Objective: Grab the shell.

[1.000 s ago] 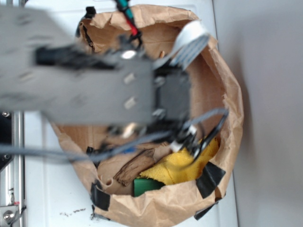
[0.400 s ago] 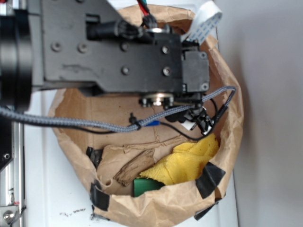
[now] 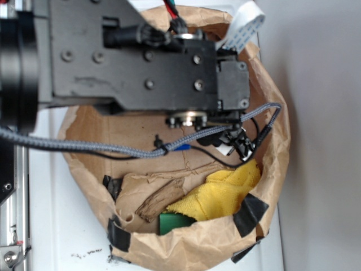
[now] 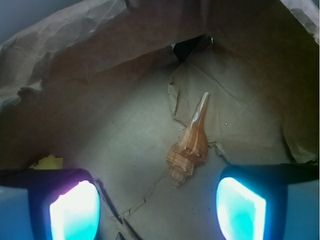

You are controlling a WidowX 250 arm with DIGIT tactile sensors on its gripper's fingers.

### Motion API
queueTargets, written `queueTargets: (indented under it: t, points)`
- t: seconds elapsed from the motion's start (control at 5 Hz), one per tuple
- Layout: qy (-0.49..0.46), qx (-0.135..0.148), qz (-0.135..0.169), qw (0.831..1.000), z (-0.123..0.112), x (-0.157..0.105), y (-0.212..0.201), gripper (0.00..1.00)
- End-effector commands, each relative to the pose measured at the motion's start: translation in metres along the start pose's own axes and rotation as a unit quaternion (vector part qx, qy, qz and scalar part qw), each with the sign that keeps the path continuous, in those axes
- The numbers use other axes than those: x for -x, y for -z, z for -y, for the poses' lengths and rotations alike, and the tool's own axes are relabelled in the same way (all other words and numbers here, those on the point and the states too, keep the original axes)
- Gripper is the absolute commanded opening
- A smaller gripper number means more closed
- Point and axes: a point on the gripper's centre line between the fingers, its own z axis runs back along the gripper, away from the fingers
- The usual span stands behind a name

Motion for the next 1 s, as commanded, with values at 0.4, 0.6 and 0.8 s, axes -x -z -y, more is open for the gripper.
queueTargets:
  t: [0.4,0.6,0.8]
  points:
    - [0.025,0.038,-0.008,0.999,-0.026,-0.024,0.054,1.00]
    - [0.012,0.037,-0.002,0.999,-0.011,-0.036,0.065,1.00]
    - [-0.001,0.015,0.015,1.000,-0.003,-0.039,0.082,1.00]
